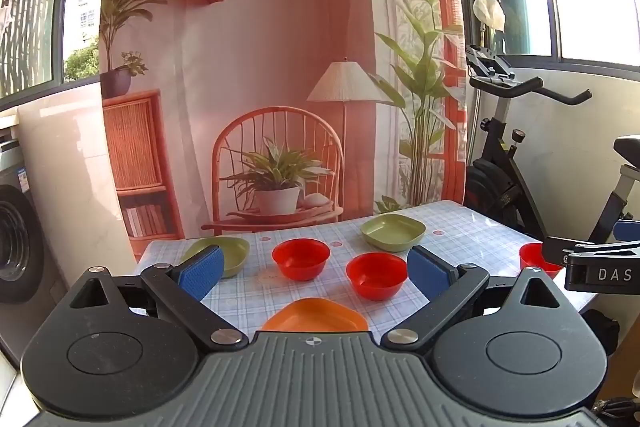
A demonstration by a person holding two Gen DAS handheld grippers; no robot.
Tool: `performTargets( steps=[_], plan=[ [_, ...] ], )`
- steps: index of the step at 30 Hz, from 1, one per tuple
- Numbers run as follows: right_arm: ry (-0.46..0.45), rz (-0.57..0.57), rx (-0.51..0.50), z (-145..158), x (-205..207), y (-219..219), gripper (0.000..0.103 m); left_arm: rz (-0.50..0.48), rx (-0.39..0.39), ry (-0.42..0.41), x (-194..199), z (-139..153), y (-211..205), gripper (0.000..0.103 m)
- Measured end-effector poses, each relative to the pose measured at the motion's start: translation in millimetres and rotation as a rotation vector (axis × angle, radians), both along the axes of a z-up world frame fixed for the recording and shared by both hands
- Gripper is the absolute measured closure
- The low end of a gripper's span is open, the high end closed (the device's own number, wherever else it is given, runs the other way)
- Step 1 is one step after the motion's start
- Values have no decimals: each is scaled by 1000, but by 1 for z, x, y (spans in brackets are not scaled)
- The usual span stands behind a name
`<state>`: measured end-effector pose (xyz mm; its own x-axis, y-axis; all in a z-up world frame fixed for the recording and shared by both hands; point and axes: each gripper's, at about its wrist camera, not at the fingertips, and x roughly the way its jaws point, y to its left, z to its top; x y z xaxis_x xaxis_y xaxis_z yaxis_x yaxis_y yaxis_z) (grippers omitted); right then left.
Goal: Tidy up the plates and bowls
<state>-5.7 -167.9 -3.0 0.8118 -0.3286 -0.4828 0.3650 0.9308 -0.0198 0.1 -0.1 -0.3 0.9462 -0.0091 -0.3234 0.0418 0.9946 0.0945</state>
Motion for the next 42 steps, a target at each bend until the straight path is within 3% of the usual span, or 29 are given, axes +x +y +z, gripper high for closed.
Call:
performTargets(
  steps=[42],
  plan=[
    [0, 1, -8, -2, 1, 0, 0, 15, -2, -1, -1, -1, 0, 4]
  ],
)
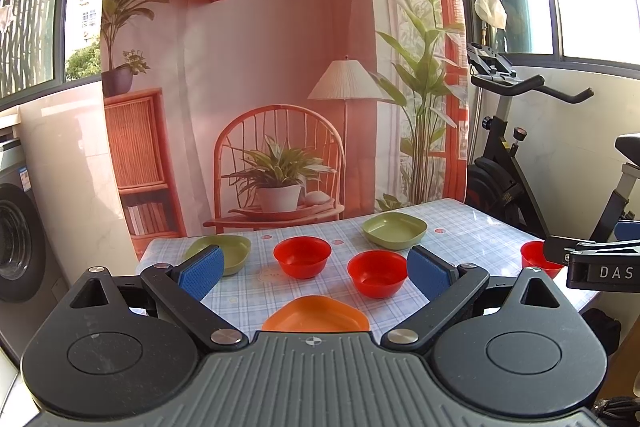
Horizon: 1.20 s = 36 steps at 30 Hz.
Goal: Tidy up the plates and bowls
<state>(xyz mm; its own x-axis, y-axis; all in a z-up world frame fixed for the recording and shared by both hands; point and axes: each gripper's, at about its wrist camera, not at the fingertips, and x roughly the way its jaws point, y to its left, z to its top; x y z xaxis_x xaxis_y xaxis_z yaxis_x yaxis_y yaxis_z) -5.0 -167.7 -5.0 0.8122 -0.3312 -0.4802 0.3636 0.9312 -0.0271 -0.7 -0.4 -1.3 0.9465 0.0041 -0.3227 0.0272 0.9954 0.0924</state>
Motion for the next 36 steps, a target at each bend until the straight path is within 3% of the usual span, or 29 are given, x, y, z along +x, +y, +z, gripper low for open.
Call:
performTargets(
  steps=[36],
  plan=[
    [3, -2, 8, -2, 1, -2, 0, 1, -2, 2, 0, -1, 0, 4]
  ],
)
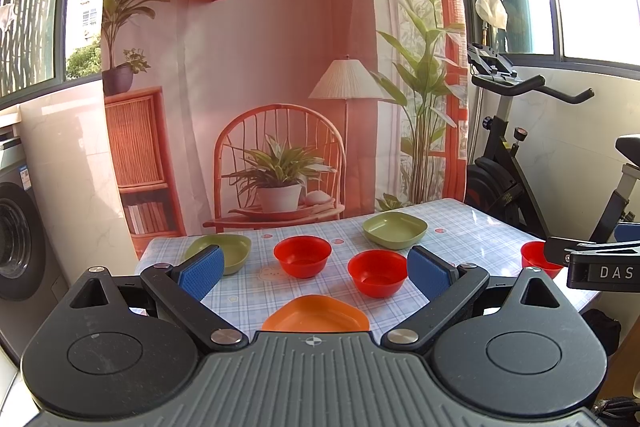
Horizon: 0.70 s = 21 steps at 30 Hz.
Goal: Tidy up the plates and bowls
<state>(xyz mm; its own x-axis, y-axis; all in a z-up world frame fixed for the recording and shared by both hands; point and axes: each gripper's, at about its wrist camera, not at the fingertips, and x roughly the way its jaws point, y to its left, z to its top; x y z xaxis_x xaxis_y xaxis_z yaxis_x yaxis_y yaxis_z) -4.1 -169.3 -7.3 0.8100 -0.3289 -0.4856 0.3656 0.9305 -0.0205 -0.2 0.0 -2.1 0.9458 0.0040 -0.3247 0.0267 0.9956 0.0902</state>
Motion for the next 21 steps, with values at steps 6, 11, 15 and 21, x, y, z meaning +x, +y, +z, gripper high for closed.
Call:
performTargets(
  steps=[6, 11, 15, 21],
  plan=[
    [1, -1, 3, -2, 1, 0, 0, -1, 1, 1, 0, -1, -1, 4],
    [2, -1, 5, -1, 1, 0, 0, -2, -1, 3, -1, 0, -1, 4],
    [10, 5, 27, -4, 3, -2, 0, -15, -3, 11, 1, 0, -1, 3],
    [4, 19, 101, -1, 17, -20, 0, -22, 19, 12, 15, 6, 1, 1]
  ],
)
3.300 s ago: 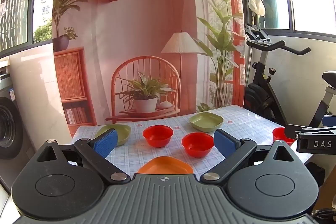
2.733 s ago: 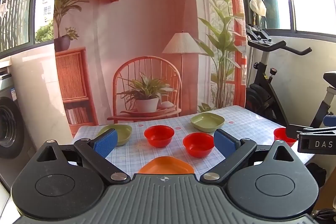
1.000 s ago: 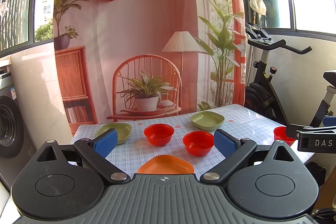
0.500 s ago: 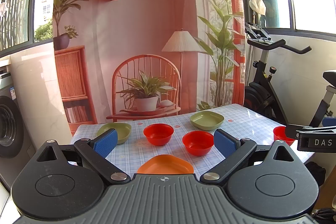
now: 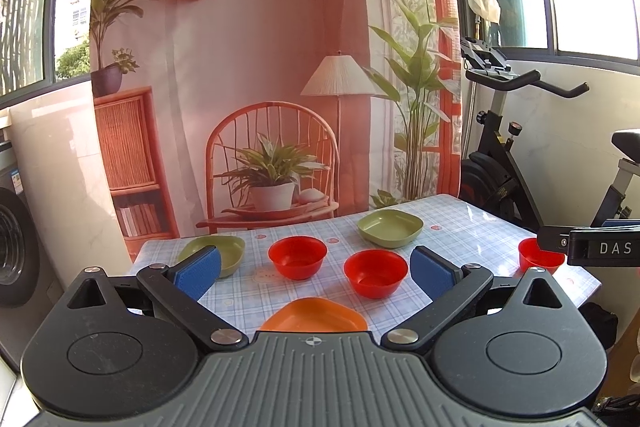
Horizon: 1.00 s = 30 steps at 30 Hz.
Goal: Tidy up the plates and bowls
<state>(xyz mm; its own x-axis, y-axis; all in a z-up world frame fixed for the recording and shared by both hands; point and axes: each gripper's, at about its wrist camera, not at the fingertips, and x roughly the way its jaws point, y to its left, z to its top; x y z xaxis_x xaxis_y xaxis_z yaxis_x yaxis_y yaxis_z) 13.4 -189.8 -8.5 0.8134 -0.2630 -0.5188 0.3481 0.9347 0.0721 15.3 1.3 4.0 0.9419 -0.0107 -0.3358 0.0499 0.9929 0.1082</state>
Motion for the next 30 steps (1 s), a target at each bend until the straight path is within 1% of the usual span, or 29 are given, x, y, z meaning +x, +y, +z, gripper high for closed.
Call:
performTargets(
  steps=[3, 5, 9, 13, 16, 18, 20, 21, 23, 25, 27, 30],
  plan=[
    [-31, -6, -3, 4, 16, -10, 0, 33, 58, -31, 15, 4, 0, 1],
    [-56, -10, -24, 6, 30, -14, 0, 41, 77, -27, 33, 10, 5, 1],
    [-82, -17, -38, 6, 59, -24, 0, 43, 42, -11, 67, 24, 24, 1],
    [-66, 4, -27, 0, 91, -33, 0, 49, 1, 4, 98, 32, 44, 1],
    [-67, 22, -22, -1, 118, -35, 0, 74, -19, 13, 121, 38, 61, 2],
    [-79, 33, -18, 0, 133, -35, 0, 106, -25, -1, 136, 43, 72, 2],
    [-99, 47, -19, 2, 148, -34, 1, 121, -43, -25, 146, 43, 81, 2],
    [-110, 52, -22, 3, 157, -33, 1, 121, -51, -24, 152, 42, 85, 2],
    [-125, 68, -28, 2, 169, -31, 1, 116, -54, 4, 168, 39, 91, 2],
    [-115, 85, -40, -3, 184, -27, 1, 115, -43, 25, 182, 36, 98, 2],
    [-85, 96, -45, -11, 194, -22, 1, 110, -19, 35, 196, 31, 106, 3],
    [-38, 99, -16, -25, 206, -11, 1, 77, 25, 52, 213, 25, 118, 5]
  ],
)
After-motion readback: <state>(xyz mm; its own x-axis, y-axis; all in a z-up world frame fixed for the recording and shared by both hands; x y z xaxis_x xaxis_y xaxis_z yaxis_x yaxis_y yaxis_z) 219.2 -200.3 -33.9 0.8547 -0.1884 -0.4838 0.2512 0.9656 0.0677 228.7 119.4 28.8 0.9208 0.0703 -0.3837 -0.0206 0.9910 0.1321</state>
